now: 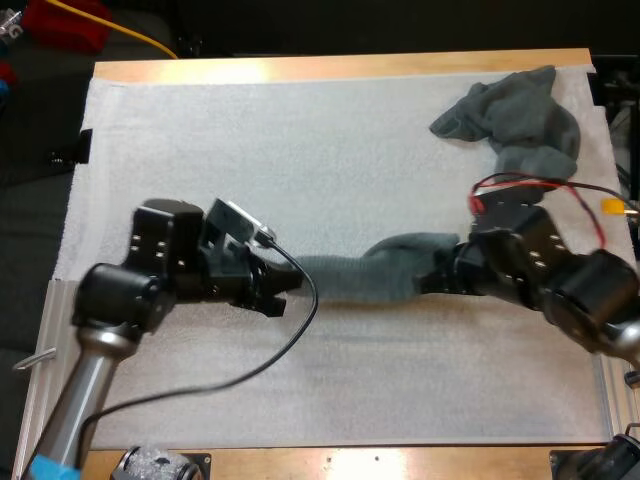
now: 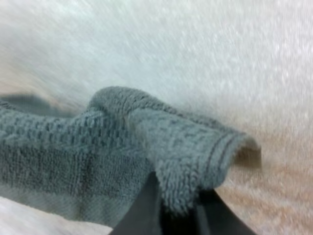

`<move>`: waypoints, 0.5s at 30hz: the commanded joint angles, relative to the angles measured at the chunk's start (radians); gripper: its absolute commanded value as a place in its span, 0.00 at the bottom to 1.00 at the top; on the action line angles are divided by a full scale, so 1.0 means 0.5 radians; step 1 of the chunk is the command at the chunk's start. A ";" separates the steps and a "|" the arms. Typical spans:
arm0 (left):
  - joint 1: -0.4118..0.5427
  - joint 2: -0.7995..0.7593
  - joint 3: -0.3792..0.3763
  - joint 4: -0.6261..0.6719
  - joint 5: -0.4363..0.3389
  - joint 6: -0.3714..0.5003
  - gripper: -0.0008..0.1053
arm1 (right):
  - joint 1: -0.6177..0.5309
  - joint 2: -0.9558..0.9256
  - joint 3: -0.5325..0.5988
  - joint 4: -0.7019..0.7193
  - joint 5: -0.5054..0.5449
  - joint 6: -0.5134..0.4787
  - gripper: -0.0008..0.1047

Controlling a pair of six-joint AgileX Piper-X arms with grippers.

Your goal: Pick towel from pile, fold and stack

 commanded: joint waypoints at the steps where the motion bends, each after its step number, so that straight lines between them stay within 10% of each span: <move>1: -0.010 -0.026 -0.069 0.057 -0.018 -0.001 0.01 | -0.002 -0.043 -0.033 0.006 -0.005 0.013 0.01; 15: -0.361 -0.203 -0.368 0.500 -0.355 -0.079 0.01 | 0.183 -0.312 -0.261 0.417 0.010 0.128 0.01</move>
